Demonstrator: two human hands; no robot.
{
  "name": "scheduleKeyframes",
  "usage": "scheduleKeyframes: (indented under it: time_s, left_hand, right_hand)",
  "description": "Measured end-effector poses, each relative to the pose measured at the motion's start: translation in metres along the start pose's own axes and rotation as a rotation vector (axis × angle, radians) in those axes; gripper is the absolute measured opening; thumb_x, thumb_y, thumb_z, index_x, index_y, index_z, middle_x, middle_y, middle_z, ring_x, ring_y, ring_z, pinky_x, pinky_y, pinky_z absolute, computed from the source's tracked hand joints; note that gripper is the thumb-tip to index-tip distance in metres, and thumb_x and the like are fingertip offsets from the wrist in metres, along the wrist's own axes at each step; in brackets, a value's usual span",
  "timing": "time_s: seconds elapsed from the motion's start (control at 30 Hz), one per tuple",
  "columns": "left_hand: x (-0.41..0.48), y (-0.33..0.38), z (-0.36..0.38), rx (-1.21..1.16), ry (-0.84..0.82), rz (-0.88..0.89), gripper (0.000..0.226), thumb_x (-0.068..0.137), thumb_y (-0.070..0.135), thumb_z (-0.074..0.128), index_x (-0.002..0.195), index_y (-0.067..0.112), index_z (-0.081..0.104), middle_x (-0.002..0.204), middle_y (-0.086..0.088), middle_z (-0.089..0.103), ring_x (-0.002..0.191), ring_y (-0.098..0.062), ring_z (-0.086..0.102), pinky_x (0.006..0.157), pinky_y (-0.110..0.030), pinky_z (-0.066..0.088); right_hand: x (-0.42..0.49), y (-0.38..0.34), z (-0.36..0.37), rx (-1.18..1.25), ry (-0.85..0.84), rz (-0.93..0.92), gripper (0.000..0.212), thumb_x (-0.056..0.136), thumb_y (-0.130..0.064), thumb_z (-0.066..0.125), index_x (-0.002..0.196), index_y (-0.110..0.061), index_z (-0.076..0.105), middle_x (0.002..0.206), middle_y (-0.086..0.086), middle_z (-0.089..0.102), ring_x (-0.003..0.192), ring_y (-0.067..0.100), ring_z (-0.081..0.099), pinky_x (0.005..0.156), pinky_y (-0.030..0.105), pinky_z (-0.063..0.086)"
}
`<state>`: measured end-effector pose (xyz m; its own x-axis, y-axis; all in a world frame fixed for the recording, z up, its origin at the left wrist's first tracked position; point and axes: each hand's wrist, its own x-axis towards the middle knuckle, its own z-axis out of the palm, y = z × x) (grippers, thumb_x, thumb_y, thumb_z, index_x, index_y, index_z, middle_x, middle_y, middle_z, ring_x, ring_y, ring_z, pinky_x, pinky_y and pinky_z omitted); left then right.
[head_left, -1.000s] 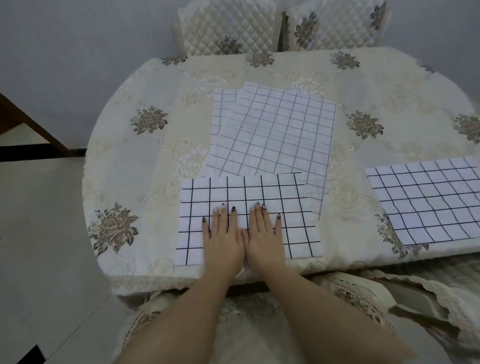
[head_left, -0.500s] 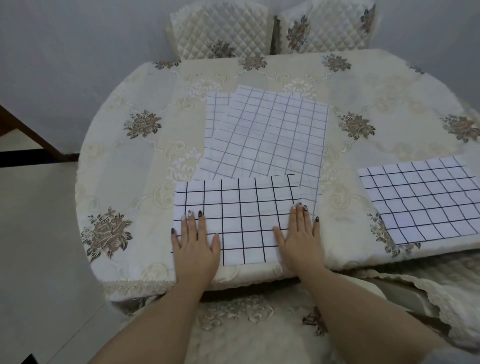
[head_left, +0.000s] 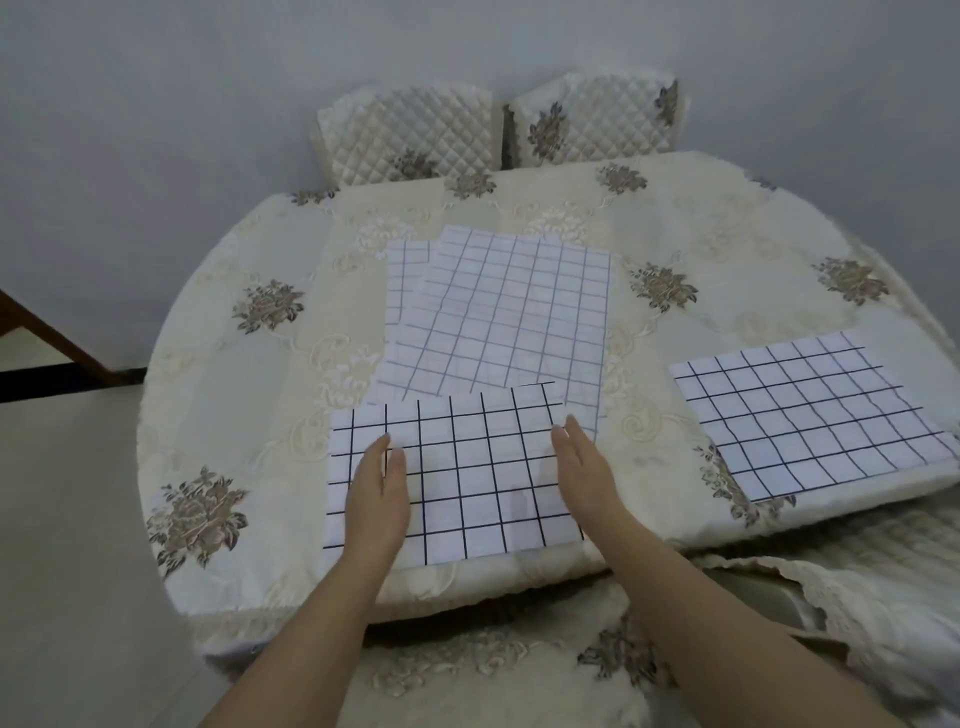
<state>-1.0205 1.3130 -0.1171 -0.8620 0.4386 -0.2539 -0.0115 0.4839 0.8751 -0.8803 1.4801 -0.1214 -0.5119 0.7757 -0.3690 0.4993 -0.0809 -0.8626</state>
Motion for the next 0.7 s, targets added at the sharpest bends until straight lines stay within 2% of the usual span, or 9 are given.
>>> scheduleKeyframes:
  time_s: [0.07, 0.1, 0.17, 0.23, 0.37, 0.5, 0.6, 0.63, 0.7]
  left_hand:
    - [-0.009, 0.034, 0.009, -0.206, -0.092, -0.129, 0.043, 0.1, 0.039, 0.04, 0.137, 0.019, 0.048, 0.138, 0.007, 0.049, 0.126, -0.01, 0.043, 0.108, -0.027, 0.029]
    - [-0.012, 0.048, 0.014, -0.314, -0.155, -0.182, 0.041, 0.1, 0.039, 0.04, 0.132, 0.017, 0.053, 0.134, 0.005, 0.053, 0.123, -0.011, 0.046, 0.109, -0.029, 0.031]
    - [-0.022, 0.07, 0.028, -0.478, -0.286, -0.223, 0.036, 0.101, 0.038, 0.037, 0.118, 0.015, 0.06, 0.127, -0.001, 0.061, 0.12, -0.015, 0.054, 0.109, -0.036, 0.036]
    - [-0.034, 0.084, 0.043, -0.538, -0.389, -0.212, 0.034, 0.101, 0.038, 0.036, 0.107, 0.017, 0.063, 0.12, -0.002, 0.065, 0.116, -0.016, 0.058, 0.106, -0.037, 0.041]
    - [-0.058, 0.104, 0.073, -0.506, -0.529, -0.14, 0.033, 0.101, 0.038, 0.036, 0.104, 0.021, 0.064, 0.116, 0.0, 0.067, 0.112, -0.015, 0.061, 0.102, -0.037, 0.044]
    - [-0.089, 0.114, 0.096, -0.436, -0.649, -0.074, 0.03, 0.1, 0.035, 0.039, 0.106, 0.019, 0.064, 0.113, -0.002, 0.068, 0.109, -0.017, 0.062, 0.102, -0.041, 0.045]
    - [-0.119, 0.12, 0.113, -0.408, -0.755, -0.035, 0.028, 0.099, 0.033, 0.042, 0.108, 0.017, 0.064, 0.114, -0.003, 0.068, 0.109, -0.016, 0.062, 0.101, -0.041, 0.045]
    - [-0.128, 0.121, 0.118, -0.4, -0.789, -0.022, 0.028, 0.098, 0.032, 0.043, 0.109, 0.016, 0.064, 0.114, -0.003, 0.067, 0.109, -0.016, 0.062, 0.1, -0.04, 0.046]
    - [-0.153, 0.124, 0.13, -0.374, -0.874, 0.002, 0.025, 0.096, 0.03, 0.046, 0.102, 0.016, 0.066, 0.11, -0.003, 0.068, 0.106, -0.016, 0.063, 0.093, -0.035, 0.05]
  right_hand:
    - [-0.01, -0.018, -0.01, 0.312, 0.061, 0.069, 0.05, 0.102, -0.037, 0.036, 0.147, -0.016, 0.034, 0.149, -0.006, 0.037, 0.138, 0.011, 0.033, 0.117, 0.029, 0.019]
    - [-0.014, -0.024, -0.016, 0.403, 0.097, 0.084, 0.048, 0.101, -0.037, 0.037, 0.144, -0.017, 0.038, 0.147, -0.004, 0.043, 0.134, 0.012, 0.04, 0.117, 0.033, 0.023]
    - [-0.024, -0.033, -0.026, 0.508, 0.157, 0.094, 0.044, 0.1, -0.038, 0.04, 0.137, -0.015, 0.047, 0.137, -0.001, 0.053, 0.124, 0.014, 0.05, 0.113, 0.041, 0.033]
    - [-0.038, -0.036, -0.037, 0.573, 0.214, 0.085, 0.037, 0.099, -0.036, 0.041, 0.128, -0.015, 0.052, 0.13, 0.001, 0.057, 0.12, 0.015, 0.053, 0.11, 0.041, 0.037]
    - [-0.069, -0.032, -0.061, 0.605, 0.349, 0.065, 0.033, 0.099, -0.032, 0.041, 0.124, -0.016, 0.056, 0.126, 0.001, 0.058, 0.117, 0.015, 0.055, 0.106, 0.039, 0.041]
    - [-0.104, -0.013, -0.089, 0.648, 0.556, 0.071, 0.027, 0.099, -0.032, 0.042, 0.114, -0.018, 0.059, 0.122, 0.003, 0.06, 0.112, 0.016, 0.058, 0.099, 0.037, 0.045]
    - [-0.138, 0.006, -0.109, 0.729, 0.702, 0.062, 0.022, 0.097, -0.03, 0.045, 0.098, -0.015, 0.06, 0.101, 0.003, 0.063, 0.089, 0.011, 0.061, 0.075, 0.024, 0.051]
    - [-0.148, 0.012, -0.115, 0.742, 0.755, 0.052, 0.021, 0.097, -0.029, 0.045, 0.092, -0.014, 0.059, 0.094, 0.003, 0.061, 0.083, 0.011, 0.06, 0.072, 0.022, 0.051]
    - [-0.176, 0.027, -0.13, 0.723, 0.876, 0.053, 0.02, 0.097, -0.03, 0.045, 0.092, -0.018, 0.061, 0.096, 0.003, 0.062, 0.089, 0.013, 0.061, 0.084, 0.029, 0.05]
